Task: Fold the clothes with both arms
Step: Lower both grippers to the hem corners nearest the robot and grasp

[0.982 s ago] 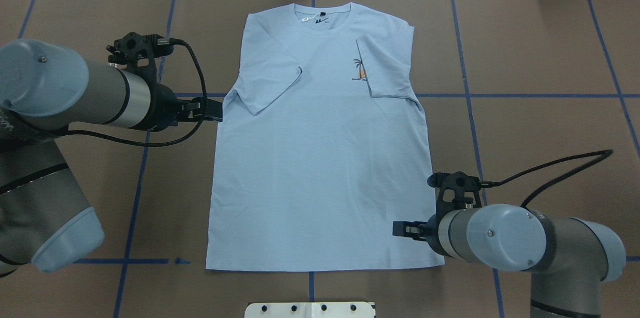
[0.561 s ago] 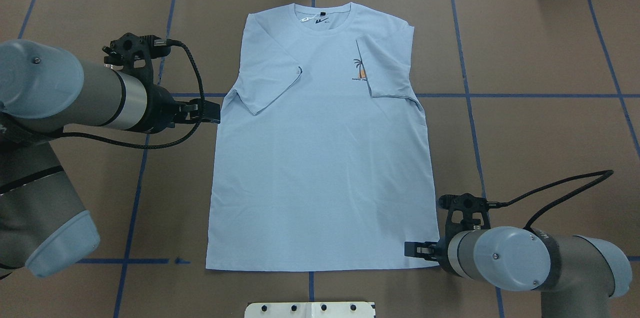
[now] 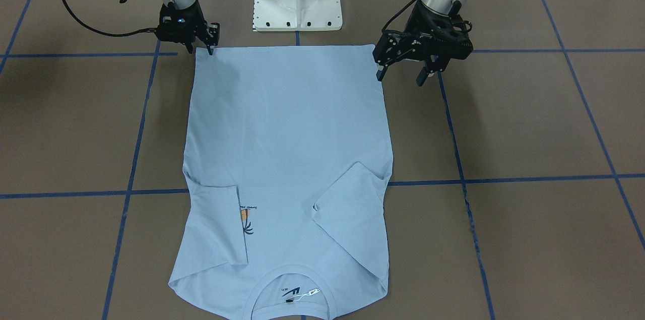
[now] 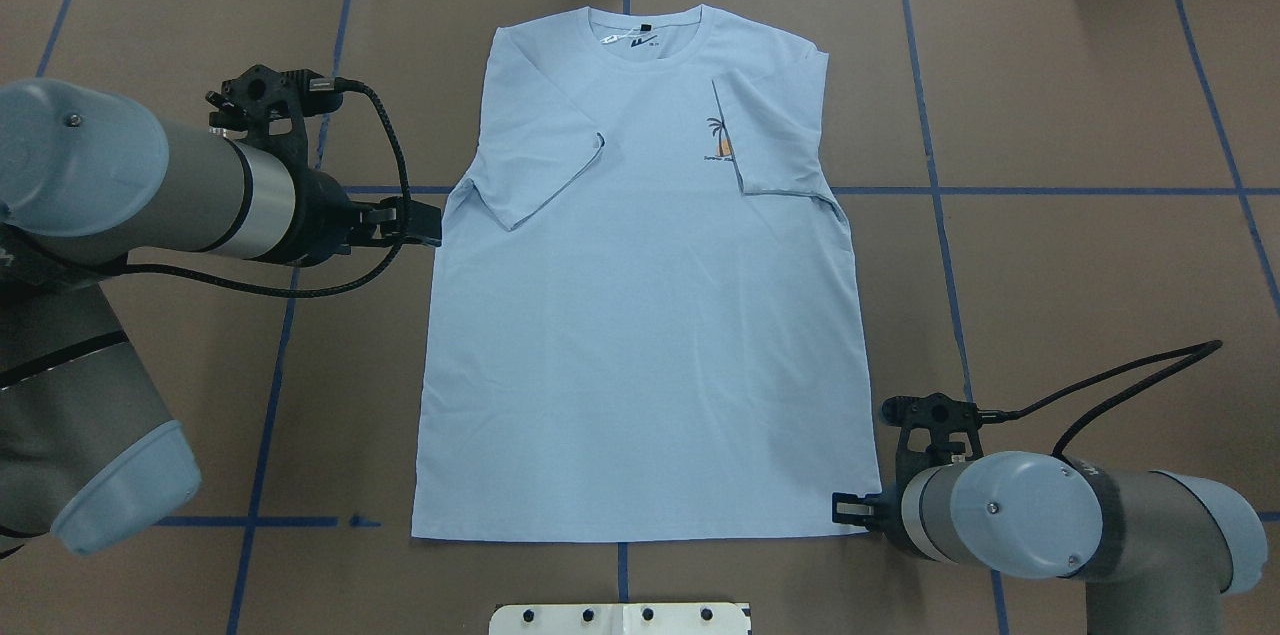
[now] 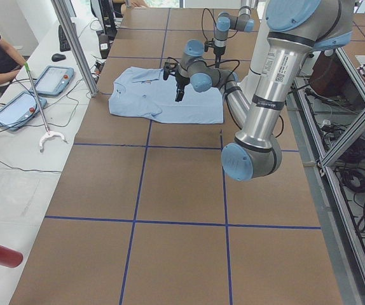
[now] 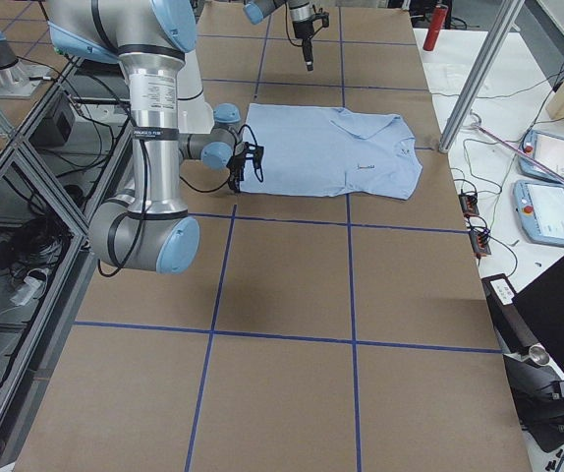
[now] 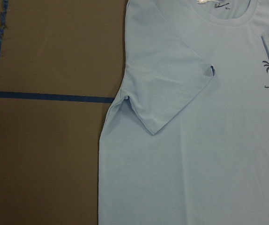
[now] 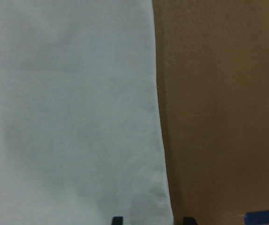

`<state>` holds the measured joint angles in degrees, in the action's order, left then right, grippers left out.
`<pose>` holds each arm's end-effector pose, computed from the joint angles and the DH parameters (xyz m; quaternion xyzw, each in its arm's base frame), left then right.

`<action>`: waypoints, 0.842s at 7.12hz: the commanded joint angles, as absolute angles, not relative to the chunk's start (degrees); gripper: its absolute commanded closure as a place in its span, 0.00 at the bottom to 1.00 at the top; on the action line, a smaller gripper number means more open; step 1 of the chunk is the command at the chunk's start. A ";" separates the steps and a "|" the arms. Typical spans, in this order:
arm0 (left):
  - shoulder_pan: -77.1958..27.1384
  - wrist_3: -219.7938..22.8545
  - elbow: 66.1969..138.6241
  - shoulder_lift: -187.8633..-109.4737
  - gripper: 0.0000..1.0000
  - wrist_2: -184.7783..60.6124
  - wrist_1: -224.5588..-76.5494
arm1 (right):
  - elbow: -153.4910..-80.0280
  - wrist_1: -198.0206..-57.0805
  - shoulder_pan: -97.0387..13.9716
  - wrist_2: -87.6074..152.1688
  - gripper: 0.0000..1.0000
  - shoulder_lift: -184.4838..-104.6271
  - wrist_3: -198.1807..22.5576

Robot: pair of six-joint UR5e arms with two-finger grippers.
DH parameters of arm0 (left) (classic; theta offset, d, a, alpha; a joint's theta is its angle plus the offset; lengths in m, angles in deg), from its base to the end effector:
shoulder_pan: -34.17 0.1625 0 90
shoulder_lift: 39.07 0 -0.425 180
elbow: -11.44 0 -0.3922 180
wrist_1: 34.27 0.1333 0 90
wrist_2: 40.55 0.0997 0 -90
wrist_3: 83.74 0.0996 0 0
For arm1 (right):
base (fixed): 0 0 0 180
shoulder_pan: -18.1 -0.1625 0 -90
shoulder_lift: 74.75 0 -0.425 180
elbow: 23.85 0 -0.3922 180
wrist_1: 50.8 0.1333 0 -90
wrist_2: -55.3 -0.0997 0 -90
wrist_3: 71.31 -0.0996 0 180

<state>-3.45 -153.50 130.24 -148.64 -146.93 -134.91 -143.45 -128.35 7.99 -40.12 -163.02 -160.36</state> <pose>0.3605 -0.4106 0.2335 0.1273 0.4866 -0.0608 0.8621 -0.4591 -0.2077 0.3860 -0.0078 -0.3749 0.0564 0.9253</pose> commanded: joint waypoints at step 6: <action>-3.45 -153.35 130.09 -148.50 0.00 -146.63 -134.91 | -144.00 -128.41 7.90 -42.51 1.00 -163.52 -160.34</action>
<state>-3.45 -153.41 130.15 -148.57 -146.70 -134.91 -143.77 -128.35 7.91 -41.37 -163.71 -160.34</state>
